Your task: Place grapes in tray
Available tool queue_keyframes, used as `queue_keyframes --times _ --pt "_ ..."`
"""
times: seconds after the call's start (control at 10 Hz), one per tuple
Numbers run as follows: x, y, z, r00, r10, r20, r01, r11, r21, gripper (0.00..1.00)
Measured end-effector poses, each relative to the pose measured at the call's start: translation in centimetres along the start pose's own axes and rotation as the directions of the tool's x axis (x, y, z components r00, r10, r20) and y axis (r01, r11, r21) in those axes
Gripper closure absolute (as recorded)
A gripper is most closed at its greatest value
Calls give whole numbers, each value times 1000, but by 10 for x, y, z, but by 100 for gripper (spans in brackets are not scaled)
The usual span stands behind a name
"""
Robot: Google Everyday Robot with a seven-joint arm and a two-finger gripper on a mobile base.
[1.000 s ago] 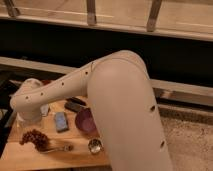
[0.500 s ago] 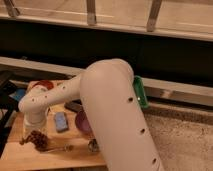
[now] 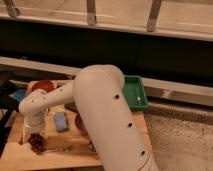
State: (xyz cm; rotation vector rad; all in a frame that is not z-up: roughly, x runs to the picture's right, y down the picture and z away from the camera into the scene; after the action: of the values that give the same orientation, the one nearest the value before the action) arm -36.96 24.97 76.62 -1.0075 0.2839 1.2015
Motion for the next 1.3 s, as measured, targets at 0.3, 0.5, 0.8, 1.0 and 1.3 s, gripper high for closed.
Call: queue_keyframes --times 0.3,0.5,0.8,1.0,1.3 --pt "3 2 3 1000 -3 15 3 1000 -10 75" --pt "3 -2 -12 998 10 57 -8 999 -35 96" --pt "-4 -11 -62 989 40 145 -29 997 -74 100" --pt "-15 -32 -98 976 79 205 -61 993 -96 100" --pt "-48 -113 -180 924 208 319 -183 977 -108 100"
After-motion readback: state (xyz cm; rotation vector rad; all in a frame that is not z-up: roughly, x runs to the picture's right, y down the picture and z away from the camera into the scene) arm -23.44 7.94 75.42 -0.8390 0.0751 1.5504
